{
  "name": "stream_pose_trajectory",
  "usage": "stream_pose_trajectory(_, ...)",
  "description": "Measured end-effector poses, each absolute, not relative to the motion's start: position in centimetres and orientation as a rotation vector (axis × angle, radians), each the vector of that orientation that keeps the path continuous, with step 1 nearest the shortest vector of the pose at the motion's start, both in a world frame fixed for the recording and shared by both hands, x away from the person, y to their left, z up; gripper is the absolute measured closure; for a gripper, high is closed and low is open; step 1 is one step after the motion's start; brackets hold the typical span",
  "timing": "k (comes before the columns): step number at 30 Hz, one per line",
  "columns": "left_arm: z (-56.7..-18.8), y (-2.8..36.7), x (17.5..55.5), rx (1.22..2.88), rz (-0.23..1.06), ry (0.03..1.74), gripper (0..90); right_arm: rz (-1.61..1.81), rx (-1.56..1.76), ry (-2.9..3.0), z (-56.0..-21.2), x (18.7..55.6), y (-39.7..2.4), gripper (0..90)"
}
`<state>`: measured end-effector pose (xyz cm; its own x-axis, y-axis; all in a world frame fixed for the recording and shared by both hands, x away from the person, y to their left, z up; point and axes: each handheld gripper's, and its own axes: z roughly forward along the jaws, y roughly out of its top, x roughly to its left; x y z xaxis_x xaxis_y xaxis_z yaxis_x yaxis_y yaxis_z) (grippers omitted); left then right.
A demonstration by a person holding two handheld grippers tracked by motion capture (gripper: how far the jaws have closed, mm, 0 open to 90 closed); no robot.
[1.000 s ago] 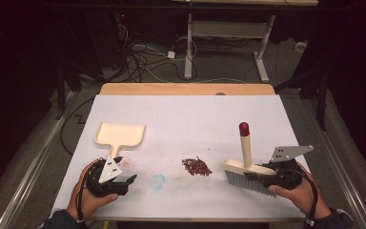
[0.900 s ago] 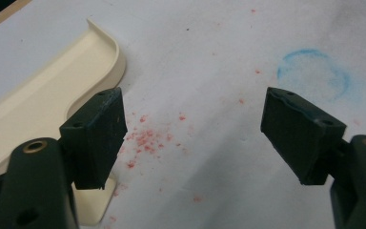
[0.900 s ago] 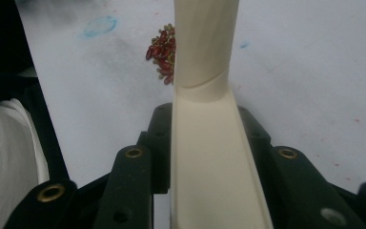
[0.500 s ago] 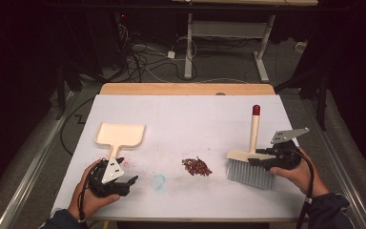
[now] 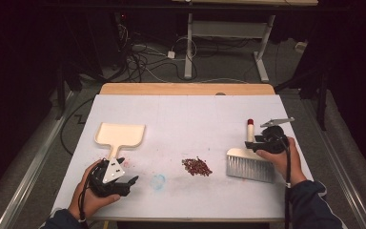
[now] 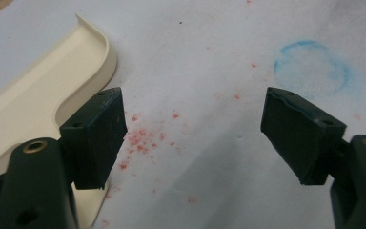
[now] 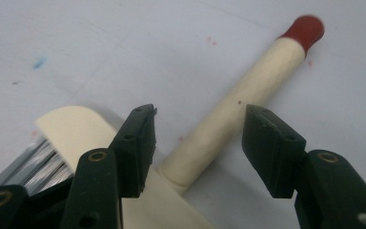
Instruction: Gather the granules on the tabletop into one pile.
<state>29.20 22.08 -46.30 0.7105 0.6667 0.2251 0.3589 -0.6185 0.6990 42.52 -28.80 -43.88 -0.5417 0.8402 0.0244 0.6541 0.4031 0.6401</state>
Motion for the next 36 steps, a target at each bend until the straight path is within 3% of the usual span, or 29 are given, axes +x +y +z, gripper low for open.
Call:
stream_pose_trajectory(3, -46.3, 22.1, 29.2, 2.279, 0.625, 0.778, 22.5, 0.798, 1.357, 2.360, -44.9, 43.3, -27.9, 44.8)
stream_pose_trajectory(9, -46.3, 22.1, 29.2, 2.285, 0.627, 0.769, 22.5, 0.720, 1.348, 2.360, -45.7, 44.1, -26.8, 50.2)
stream_pose_trajectory(18, -46.3, 22.1, 29.1, 2.281, 0.627, 0.769, 22.5, 0.748, 1.345, 2.338, -45.6, 43.9, -26.8, 45.6)
stream_pose_trajectory(36, -46.2, 22.0, 29.1, 2.283, 0.628, 0.759, 22.4, 1.099, 1.018, 2.061, -40.0, 39.3, -26.2, 33.8)
